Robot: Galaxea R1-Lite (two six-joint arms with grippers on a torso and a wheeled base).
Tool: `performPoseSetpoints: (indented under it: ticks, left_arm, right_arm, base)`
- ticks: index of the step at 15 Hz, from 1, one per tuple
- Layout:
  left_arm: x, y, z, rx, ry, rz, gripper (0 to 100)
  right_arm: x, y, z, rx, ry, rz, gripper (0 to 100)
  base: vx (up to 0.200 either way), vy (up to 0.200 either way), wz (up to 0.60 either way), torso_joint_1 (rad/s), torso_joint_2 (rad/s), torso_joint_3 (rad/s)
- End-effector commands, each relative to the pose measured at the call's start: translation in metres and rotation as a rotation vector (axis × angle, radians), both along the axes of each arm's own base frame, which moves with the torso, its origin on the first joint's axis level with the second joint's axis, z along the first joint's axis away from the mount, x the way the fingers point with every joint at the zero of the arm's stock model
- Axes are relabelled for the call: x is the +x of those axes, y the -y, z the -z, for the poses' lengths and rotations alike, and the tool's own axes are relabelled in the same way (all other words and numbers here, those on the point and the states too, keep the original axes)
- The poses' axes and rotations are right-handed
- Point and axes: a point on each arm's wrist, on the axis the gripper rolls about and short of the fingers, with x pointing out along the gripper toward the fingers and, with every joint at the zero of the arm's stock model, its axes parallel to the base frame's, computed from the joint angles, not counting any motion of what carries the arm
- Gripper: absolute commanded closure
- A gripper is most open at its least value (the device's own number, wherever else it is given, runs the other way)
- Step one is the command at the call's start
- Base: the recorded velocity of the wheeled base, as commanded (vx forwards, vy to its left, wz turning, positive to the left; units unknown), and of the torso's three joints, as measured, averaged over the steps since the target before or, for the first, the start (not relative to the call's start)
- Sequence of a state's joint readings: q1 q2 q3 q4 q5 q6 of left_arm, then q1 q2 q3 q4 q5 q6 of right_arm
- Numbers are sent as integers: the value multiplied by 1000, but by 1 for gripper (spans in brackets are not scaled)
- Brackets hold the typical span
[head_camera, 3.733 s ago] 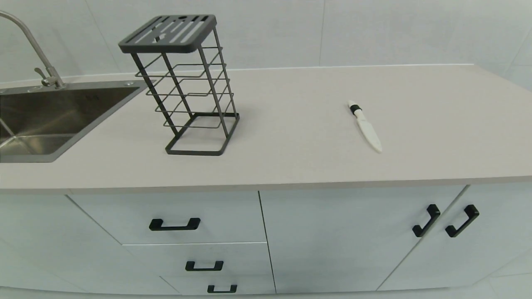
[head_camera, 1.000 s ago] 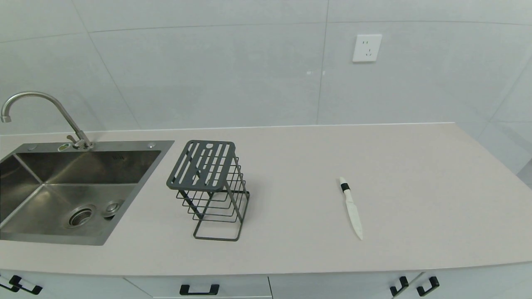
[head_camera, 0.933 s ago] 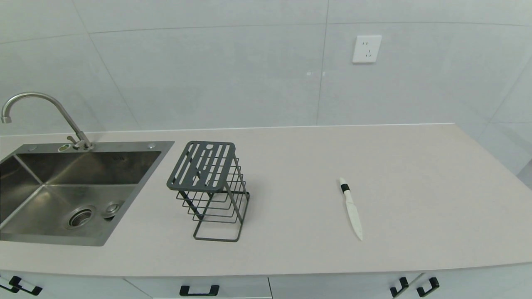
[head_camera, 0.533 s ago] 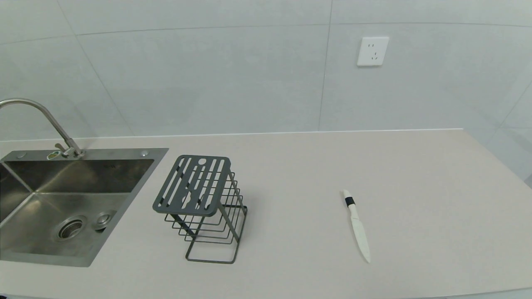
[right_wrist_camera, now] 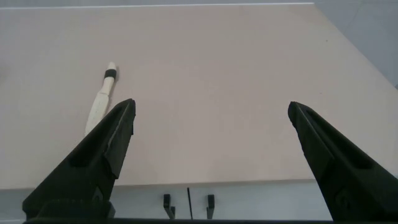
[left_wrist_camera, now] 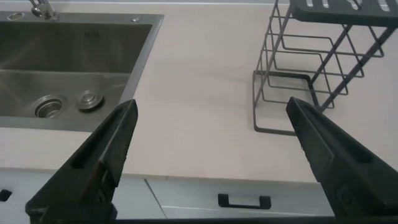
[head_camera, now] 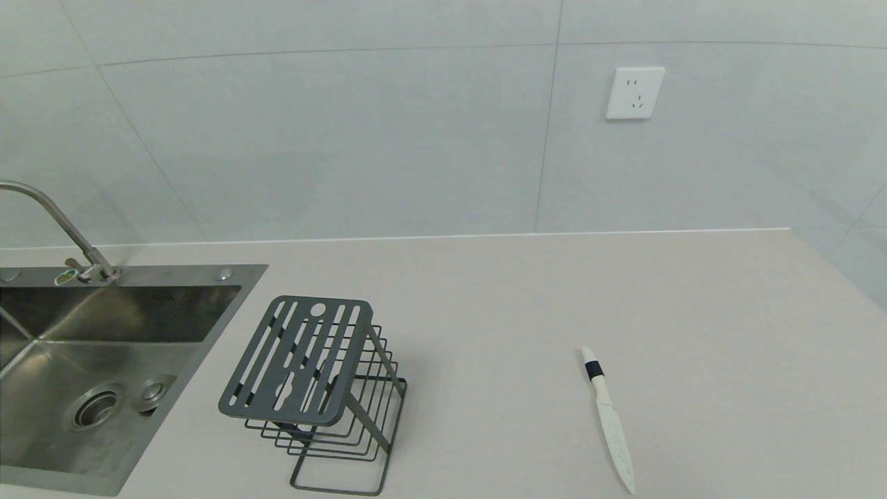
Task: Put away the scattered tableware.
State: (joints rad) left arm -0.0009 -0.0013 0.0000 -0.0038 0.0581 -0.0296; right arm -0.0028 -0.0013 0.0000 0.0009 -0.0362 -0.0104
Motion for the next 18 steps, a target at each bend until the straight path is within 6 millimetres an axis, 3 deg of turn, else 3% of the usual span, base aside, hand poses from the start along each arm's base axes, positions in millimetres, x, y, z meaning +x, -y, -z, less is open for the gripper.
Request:
performPoseSetpoints:
  ticks: [1,9,13,18]
  left_arm:
    - [0,0,0,-1,0,-1,0]
    - [0,0,0,-7,-2,-1,0]
    - [0,0,0,-6,-2,1,0]
    - [0,0,0,-4,-2,0,0]
  right_arm:
    - [0,0,0,1,-2,-1,0]
    - [0,-1,-3,-1,24,-30,0]
    - [-2,-1,-22,-6,213,-31,0]
    - [2,-6,-30,-17,129,-261,0]
  base:
    - [0,0,0,0,0,0]
    - [0,0,0,0,0,0]
    - [0,0,0,0,0,0]
    - [0,0,0,0,0,0]
